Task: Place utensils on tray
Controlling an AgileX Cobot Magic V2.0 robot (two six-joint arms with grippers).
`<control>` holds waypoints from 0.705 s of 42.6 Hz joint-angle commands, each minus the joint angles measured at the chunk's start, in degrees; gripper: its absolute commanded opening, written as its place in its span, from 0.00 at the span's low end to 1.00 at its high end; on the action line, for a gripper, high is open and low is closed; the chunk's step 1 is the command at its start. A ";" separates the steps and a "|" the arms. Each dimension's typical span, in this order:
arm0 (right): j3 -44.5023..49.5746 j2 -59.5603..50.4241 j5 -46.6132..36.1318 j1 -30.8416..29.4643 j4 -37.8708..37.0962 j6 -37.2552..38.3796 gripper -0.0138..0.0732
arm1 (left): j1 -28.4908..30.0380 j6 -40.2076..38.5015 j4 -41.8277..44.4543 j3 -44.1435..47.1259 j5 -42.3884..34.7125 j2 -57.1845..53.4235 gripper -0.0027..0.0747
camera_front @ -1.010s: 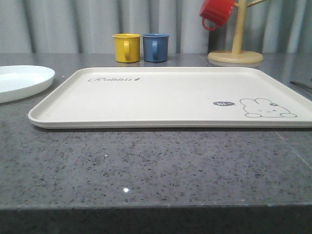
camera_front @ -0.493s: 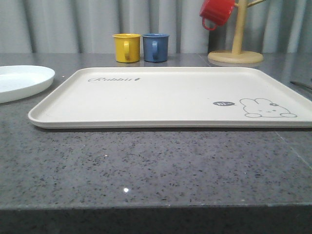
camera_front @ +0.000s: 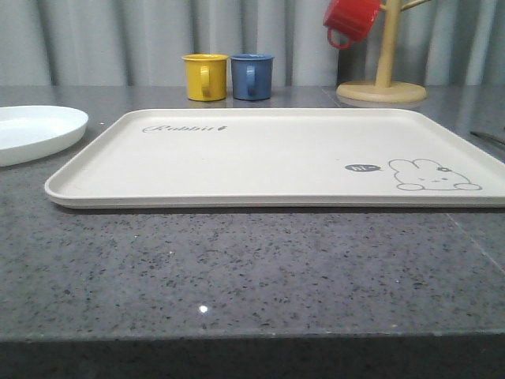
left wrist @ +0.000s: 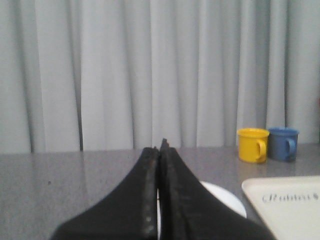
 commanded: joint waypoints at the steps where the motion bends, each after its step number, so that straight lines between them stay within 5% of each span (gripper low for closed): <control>1: -8.32 1.03 3.42 -0.20 -0.60 -0.35 0.08 | -0.25 0.10 -0.35 -8.34 0.43 -0.50 0.01; 14: -26.92 16.10 27.13 -0.20 -0.60 -0.35 0.08 | -0.25 0.10 1.17 -28.33 23.86 12.87 0.01; 30: -28.78 29.51 30.32 -0.20 -0.60 -0.35 0.08 | -0.25 0.10 0.82 -27.18 26.81 24.58 0.01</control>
